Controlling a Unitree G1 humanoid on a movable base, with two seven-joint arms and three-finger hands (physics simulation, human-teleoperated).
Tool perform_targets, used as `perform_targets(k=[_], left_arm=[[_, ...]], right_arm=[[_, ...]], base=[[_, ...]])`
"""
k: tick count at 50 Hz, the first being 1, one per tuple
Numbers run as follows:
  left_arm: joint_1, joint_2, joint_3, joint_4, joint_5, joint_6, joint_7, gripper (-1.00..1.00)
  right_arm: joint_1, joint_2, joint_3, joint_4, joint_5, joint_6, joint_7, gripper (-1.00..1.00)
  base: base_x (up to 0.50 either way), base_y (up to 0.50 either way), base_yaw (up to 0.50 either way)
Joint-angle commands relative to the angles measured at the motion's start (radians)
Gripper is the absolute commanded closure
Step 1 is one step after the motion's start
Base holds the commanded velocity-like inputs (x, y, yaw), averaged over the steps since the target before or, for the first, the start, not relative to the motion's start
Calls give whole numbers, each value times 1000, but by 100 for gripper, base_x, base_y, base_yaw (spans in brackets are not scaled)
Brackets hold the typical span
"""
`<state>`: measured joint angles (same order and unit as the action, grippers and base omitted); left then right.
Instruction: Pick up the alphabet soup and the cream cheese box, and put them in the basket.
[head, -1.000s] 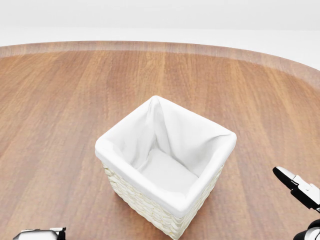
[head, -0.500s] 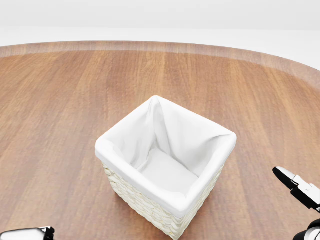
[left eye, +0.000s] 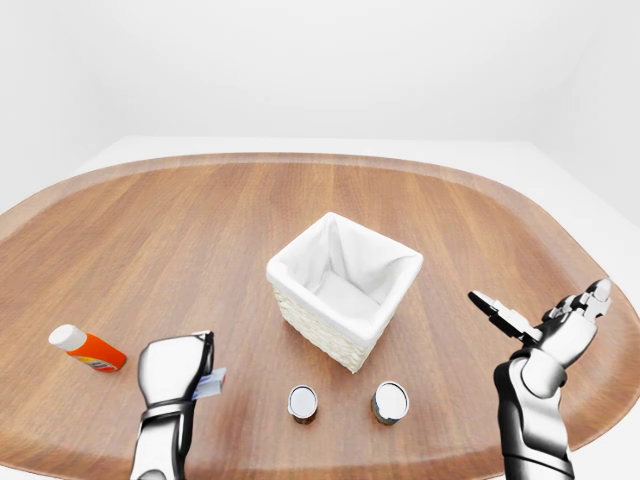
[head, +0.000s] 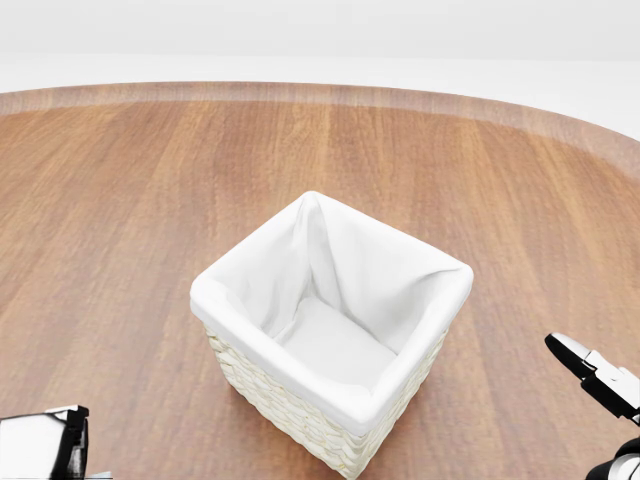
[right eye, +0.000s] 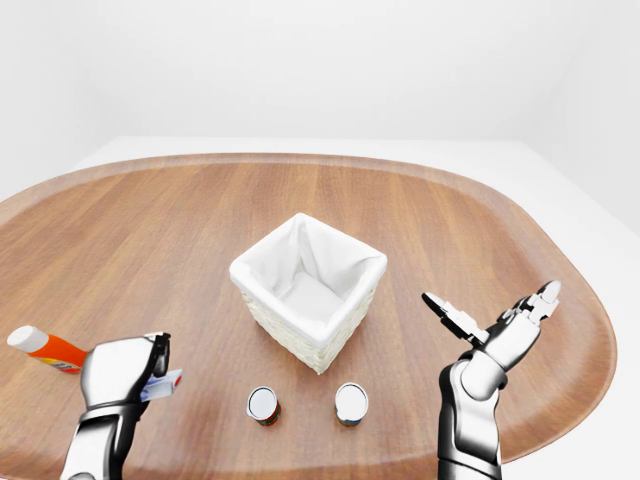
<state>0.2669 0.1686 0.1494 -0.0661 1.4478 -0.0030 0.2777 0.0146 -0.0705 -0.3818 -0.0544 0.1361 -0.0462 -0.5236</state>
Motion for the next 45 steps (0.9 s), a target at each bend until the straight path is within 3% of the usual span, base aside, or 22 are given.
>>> perform_targets(k=[1,8,12,18,19,20,27,31,36,39,45], left_arm=[[0,-36,18,-177,29,-27,-116,100],[-24,-57,15,-321,55,-29,-269,100],[-45,-67,16,-362,65,-32,-322,100],[-74,-78,4,-423,90,-26,-389,100],[-86,-77,-15,-439,158,-17,-410,100],[-93,-78,-21,-445,168,-16,-423,100],[-181,-78,-25,-581,168,-15,-605,100],[-255,-89,-63,-626,203,-15,-705,100],[-308,-94,-93,-612,257,-6,-752,100],[-369,-87,-97,-628,276,0,-826,100],[-488,-88,-124,-663,308,-16,-956,100]], right_arm=[[-1,-1,0,-2,1,6,0,-100],[0,0,-1,-6,2,11,0,-100],[-2,-1,-3,6,3,2,0,-100],[-2,-1,-3,-3,5,13,0,-100],[-3,-2,-3,2,6,10,0,-100],[-3,-2,-3,3,6,10,0,-100],[-8,-5,-1,22,9,0,0,-100],[-7,-6,-2,16,12,6,0,-100],[-4,-5,-2,8,12,10,0,-100],[-4,-4,-2,11,12,6,0,-100],[-1,-2,-2,4,10,6,0,-100]], base=[[0,0,0],[0,0,0],[0,0,0],[0,0,0],[0,0,0],[0,0,0],[0,0,0],[0,0,0],[0,0,0],[0,0,0],[0,0,0]])
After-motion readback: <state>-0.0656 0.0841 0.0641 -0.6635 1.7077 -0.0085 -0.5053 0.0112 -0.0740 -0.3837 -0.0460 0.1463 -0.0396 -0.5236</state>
